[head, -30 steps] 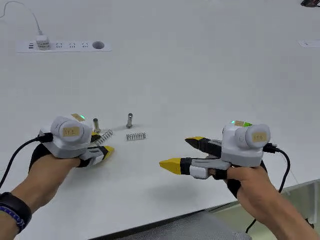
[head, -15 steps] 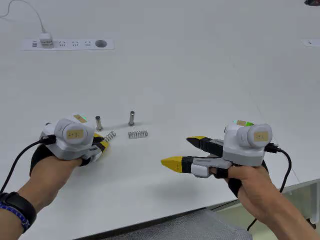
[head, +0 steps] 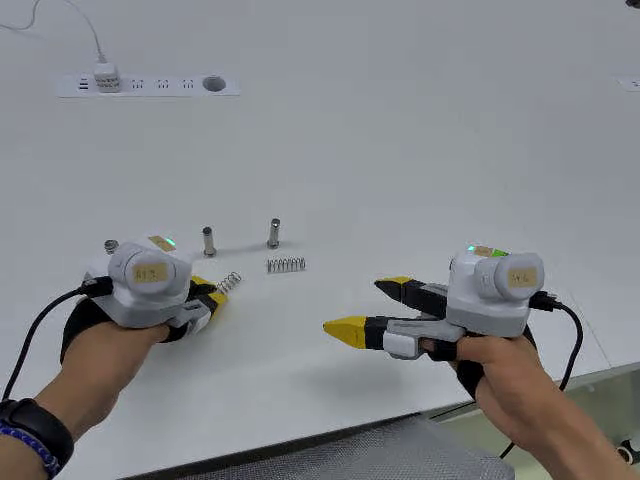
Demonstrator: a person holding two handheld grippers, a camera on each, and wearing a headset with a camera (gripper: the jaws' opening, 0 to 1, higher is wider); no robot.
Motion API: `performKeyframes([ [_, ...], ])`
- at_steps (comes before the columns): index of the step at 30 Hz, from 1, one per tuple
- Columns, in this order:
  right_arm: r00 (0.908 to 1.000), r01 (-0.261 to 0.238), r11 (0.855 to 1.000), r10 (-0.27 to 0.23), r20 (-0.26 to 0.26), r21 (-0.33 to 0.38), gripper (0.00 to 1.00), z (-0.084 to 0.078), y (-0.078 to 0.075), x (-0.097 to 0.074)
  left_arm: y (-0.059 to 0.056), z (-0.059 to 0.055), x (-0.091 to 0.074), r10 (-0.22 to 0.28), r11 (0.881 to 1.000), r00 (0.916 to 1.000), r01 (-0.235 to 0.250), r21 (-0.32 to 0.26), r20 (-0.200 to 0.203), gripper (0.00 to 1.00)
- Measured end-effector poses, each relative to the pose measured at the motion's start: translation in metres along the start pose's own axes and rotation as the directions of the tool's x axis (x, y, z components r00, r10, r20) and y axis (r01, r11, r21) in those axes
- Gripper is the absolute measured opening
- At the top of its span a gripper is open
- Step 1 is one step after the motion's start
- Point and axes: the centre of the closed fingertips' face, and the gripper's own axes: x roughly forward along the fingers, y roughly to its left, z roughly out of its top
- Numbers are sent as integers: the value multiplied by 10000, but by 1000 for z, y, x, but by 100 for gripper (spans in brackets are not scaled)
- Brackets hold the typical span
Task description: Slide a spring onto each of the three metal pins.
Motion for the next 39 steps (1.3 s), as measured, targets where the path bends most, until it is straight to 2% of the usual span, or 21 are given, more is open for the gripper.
performKeyframes([
  [18, 9990, -417, 9991, 415, -145, -84, 75, -1, 15, 11, -5, -17, -34, 330, 9992, 9994, -328, -222, 117, 10],
  [26, 9974, -669, 9976, 665, -286, -159, 74, -4, 24, 18, -5, -31, -46, 394, 9989, 9992, -391, -239, 85, 10],
  [35, 9927, -1127, 9936, 1121, -435, -117, 74, -8, 41, 28, -5, -39, -64, 430, 9987, 9990, -427, -274, 109, 10],
  [39, 9889, -1387, 9902, 1378, -554, -134, 73, -11, 49, 33, -5, -38, -74, 472, 9984, 9987, -465, -324, 213, 10],
])
